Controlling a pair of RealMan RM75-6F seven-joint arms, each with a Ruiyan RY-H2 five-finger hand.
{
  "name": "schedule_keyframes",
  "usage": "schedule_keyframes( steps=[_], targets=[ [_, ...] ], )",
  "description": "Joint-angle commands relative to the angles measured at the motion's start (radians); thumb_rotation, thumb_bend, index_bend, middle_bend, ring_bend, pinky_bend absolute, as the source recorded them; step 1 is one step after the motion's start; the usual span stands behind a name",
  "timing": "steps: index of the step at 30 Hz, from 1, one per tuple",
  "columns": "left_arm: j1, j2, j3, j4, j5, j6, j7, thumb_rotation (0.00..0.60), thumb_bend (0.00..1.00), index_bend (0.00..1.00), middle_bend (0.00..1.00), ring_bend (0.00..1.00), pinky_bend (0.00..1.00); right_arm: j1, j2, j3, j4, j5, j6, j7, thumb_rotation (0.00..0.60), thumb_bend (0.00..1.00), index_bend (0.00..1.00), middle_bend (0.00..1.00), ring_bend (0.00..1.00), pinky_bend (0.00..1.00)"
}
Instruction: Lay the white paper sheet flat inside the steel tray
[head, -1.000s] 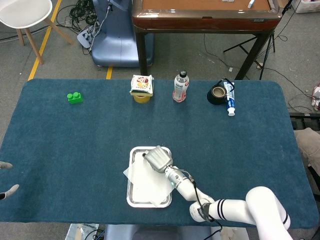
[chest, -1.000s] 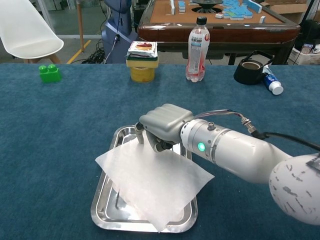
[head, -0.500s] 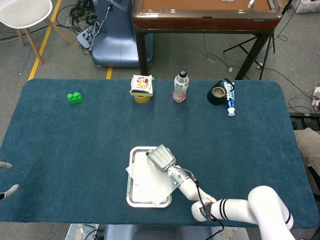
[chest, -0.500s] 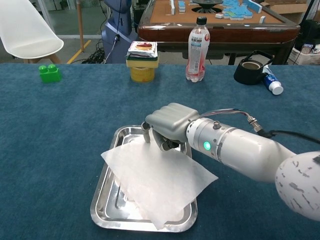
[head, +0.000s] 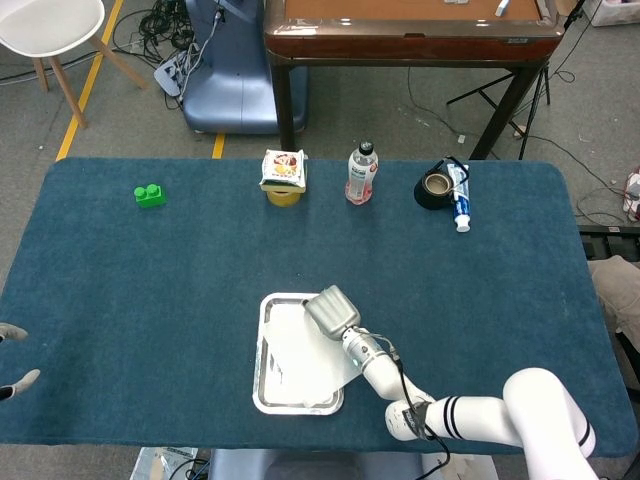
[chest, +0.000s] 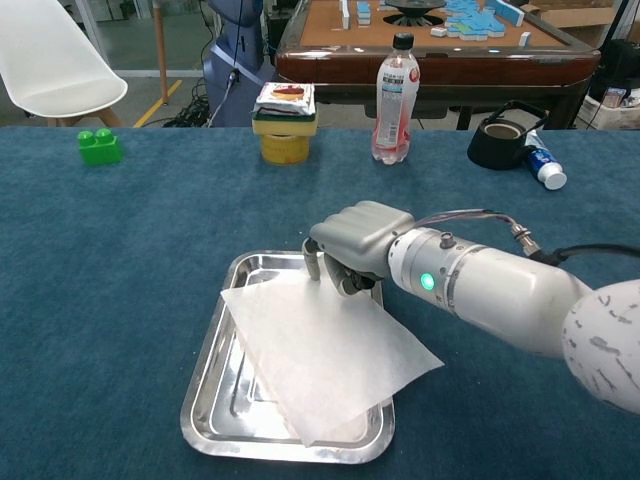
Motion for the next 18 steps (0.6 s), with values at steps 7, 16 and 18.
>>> schedule_keyframes(
  steps=[7, 16, 18],
  targets=[
    [0.000, 0.000, 0.000, -0.002, 0.001, 0.000, 0.000, 0.600, 0.01, 0.43, 0.38, 0.32, 0.47, 0.026, 0.017, 0.014, -0.063, 0.125, 0.030, -0.063, 0.600, 1.00, 0.36, 1.00, 1.00, 1.00],
    [0.001, 0.001, 0.000, -0.002, 0.001, 0.003, -0.002, 0.600, 0.01, 0.43, 0.38, 0.32, 0.47, 0.052, 0.018, 0.030, -0.108, 0.237, 0.074, -0.097, 0.600, 1.00, 0.38, 1.00, 1.00, 1.00],
    [0.001, 0.002, 0.000, -0.002, 0.001, 0.002, -0.002, 0.600, 0.01, 0.43, 0.38, 0.32, 0.47, 0.057, 0.020, 0.035, -0.119, 0.263, 0.086, -0.103, 0.600, 1.00, 0.38, 1.00, 1.00, 1.00]
  ],
)
